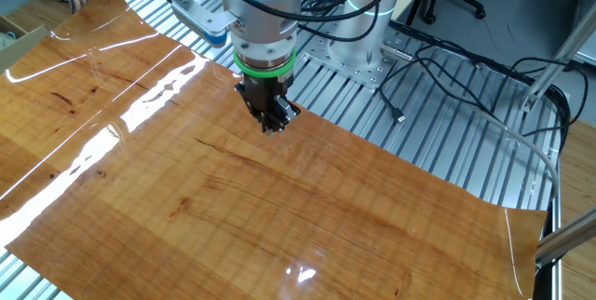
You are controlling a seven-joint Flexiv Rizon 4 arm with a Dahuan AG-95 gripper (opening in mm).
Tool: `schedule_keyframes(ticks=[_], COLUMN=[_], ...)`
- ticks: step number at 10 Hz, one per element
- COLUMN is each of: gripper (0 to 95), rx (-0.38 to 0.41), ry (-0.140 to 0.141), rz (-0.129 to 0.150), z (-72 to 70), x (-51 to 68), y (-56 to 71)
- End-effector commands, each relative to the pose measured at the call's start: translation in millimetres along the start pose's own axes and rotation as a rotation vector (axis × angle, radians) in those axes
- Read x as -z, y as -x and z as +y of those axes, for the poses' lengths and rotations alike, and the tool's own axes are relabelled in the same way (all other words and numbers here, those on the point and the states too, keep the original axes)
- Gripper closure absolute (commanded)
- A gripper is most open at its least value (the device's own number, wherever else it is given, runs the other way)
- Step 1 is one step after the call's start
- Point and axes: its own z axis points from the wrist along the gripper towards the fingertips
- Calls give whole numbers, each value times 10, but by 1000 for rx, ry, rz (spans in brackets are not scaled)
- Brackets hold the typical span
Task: Grasp the moving object
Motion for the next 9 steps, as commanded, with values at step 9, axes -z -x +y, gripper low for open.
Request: schedule_keyframes(ticks=[9], gripper=[950], rx=[-224], ry=[-23], rz=[-53], z=[376], x=[-504], y=[48])
